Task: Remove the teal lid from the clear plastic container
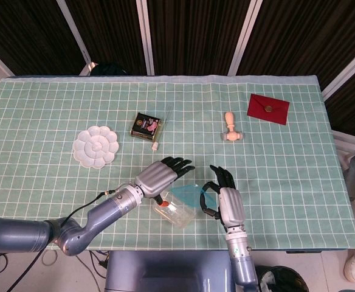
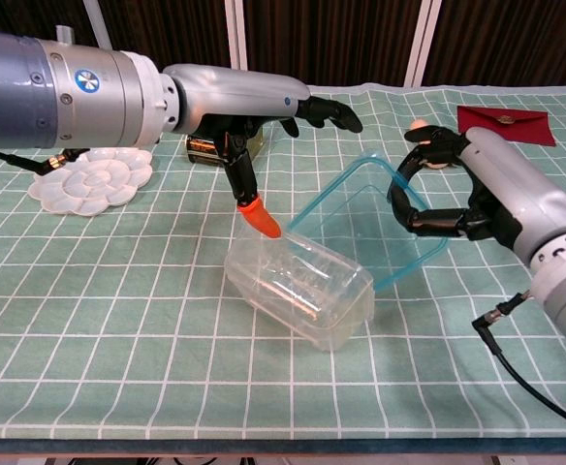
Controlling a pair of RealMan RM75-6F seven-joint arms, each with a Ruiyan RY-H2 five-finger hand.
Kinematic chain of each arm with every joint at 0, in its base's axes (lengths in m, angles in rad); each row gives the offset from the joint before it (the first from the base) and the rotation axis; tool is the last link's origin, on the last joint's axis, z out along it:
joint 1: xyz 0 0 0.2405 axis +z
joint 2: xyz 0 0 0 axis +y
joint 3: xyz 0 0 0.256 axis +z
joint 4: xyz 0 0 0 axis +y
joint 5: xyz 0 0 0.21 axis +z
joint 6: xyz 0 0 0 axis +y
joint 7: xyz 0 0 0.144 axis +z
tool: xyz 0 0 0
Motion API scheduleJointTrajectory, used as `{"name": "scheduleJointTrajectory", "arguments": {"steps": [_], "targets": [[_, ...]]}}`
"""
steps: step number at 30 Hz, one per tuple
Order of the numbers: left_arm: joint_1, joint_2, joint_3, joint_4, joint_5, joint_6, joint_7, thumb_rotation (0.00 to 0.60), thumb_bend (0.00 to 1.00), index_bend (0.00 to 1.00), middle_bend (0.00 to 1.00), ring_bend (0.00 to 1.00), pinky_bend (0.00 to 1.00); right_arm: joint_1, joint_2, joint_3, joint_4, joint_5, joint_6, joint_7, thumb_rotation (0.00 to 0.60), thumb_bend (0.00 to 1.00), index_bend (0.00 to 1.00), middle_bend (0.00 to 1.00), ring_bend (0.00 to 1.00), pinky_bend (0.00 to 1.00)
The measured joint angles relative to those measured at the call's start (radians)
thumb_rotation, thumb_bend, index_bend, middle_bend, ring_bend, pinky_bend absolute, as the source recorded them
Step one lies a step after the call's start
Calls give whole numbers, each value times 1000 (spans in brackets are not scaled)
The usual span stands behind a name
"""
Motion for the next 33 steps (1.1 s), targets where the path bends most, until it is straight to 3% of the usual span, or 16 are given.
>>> {"name": "scheduleJointTrajectory", "arguments": {"steps": [5,17,31,33], "targets": [[13,18,1,-10,21,1,-11,600,0,0,0,0,112,12,6,34,7,15,0,-1,600,604,745,128,0,0],[31,45,-6,-30,52,0,-27,600,0,0,0,0,112,28,21,60,28,36,-6,1,600,604,746,132,0,0],[107,131,25,-91,120,50,-44,600,0,0,0,0,110,69,47,116,106,78,-34,-12,600,605,746,132,0,0],[121,148,28,-104,130,64,-50,600,0,0,0,0,110,78,49,128,130,90,-43,-17,600,605,701,126,0,0]]}}
